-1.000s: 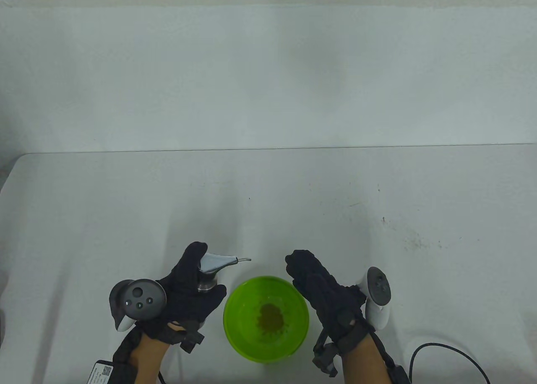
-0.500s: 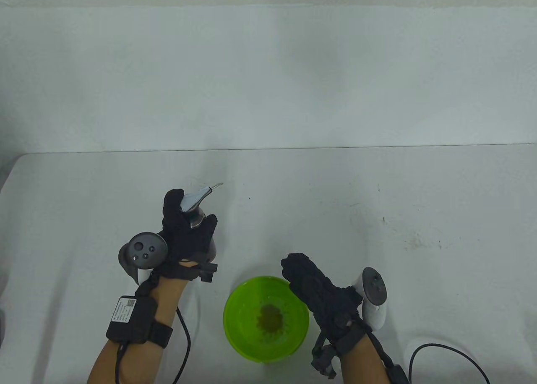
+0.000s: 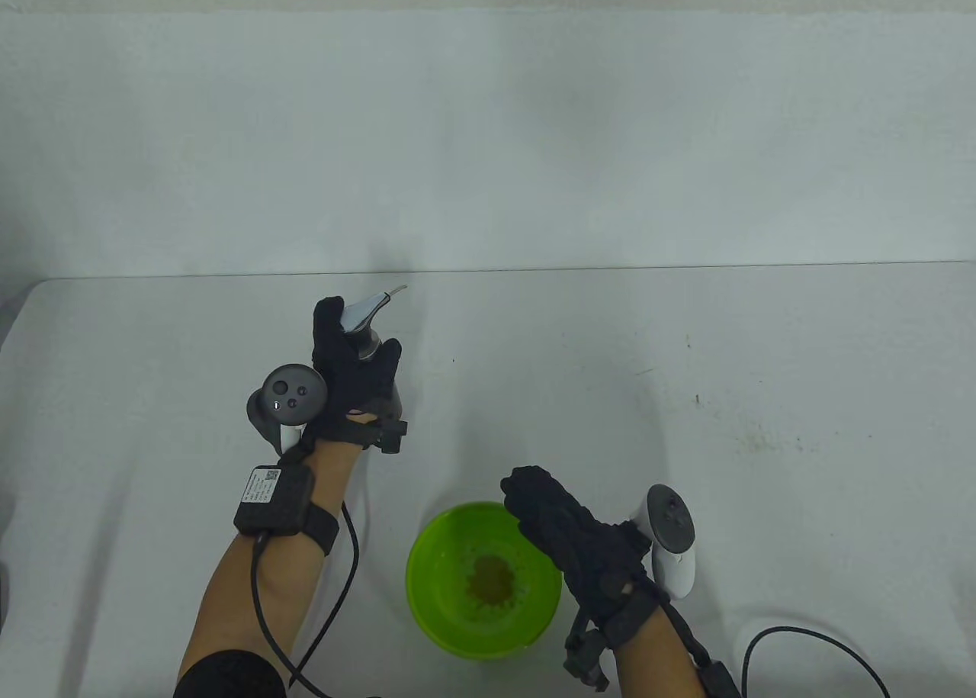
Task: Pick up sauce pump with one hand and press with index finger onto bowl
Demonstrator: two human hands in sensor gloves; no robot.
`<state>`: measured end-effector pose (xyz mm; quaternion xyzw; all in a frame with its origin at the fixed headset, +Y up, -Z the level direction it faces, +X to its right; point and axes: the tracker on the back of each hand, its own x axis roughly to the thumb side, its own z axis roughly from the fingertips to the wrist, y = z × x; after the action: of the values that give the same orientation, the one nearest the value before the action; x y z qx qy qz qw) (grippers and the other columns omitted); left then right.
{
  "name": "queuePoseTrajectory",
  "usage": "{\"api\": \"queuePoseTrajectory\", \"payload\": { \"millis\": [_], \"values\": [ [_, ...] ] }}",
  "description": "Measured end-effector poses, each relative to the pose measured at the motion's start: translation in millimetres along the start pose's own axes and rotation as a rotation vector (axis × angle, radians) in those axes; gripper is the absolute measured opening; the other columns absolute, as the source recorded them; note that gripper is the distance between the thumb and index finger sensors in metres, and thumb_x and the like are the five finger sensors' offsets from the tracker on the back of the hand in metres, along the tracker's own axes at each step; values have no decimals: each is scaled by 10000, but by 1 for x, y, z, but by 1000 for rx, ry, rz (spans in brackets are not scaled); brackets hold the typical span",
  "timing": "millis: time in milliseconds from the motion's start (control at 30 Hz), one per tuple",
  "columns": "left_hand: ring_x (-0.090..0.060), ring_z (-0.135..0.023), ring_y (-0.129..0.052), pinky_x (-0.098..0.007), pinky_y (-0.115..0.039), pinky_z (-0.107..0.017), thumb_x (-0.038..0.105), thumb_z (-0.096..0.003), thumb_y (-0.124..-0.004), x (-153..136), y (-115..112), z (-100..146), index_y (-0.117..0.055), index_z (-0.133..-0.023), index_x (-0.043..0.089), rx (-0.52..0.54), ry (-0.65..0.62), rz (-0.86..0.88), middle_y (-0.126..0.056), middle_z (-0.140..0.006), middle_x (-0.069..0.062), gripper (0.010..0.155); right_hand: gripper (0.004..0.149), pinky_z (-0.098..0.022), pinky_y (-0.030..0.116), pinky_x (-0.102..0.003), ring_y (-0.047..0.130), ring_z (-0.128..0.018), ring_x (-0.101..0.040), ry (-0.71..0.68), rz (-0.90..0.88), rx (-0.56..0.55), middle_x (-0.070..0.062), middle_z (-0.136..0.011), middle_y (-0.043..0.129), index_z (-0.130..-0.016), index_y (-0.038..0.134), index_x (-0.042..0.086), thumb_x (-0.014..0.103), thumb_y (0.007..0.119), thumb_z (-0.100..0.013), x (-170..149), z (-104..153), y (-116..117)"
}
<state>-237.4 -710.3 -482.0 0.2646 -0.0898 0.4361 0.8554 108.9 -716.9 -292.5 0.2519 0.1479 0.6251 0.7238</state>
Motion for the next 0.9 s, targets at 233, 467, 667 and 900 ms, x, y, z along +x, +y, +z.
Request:
{"api": "queuePoseTrajectory", "payload": {
  "millis": [233, 467, 667, 900],
  "values": [
    [-372, -808, -822, -631, -698, -668, 429, -414, -946, -7, -8, 3, -43, -961, 470, -8, 2, 3, -523, -970, 18, 1057, 724, -704, 449, -635, 430, -1022, -545, 13, 6, 3, -209, -1147, 389, -1068, 360, 193, 631, 598, -543, -2, 0, 1],
    [-340, -845, -813, -611, -718, -664, 453, -412, -953, -9, -11, 11, 2, -948, 476, -11, 5, 13, -495, -996, 36, 1096, 713, -704, 447, -637, 433, -1022, -546, 21, 12, 13, -208, -1148, 391, -1069, 362, 192, 616, 598, -546, -4, -1, 2],
    [-386, -934, -726, -632, -666, -687, 498, -408, -958, -9, -11, 18, 50, -939, 437, -51, 45, -31, -413, -1045, 23, 1141, 719, -707, 446, -637, 428, -1025, -546, 20, 8, 28, -205, -1150, 387, -1070, 357, 196, 626, 596, -545, -4, -2, 3],
    [-502, -1042, -304, -691, -429, -726, 615, -403, -920, 21, 13, 31, 113, -925, 417, -92, 53, 38, -83, -1087, -71, 1174, 723, -710, 444, -636, 423, -1027, -544, 18, -8, 19, -202, -1152, 383, -1071, 352, 197, 629, 597, -545, -4, -2, 2]
  ]
}}
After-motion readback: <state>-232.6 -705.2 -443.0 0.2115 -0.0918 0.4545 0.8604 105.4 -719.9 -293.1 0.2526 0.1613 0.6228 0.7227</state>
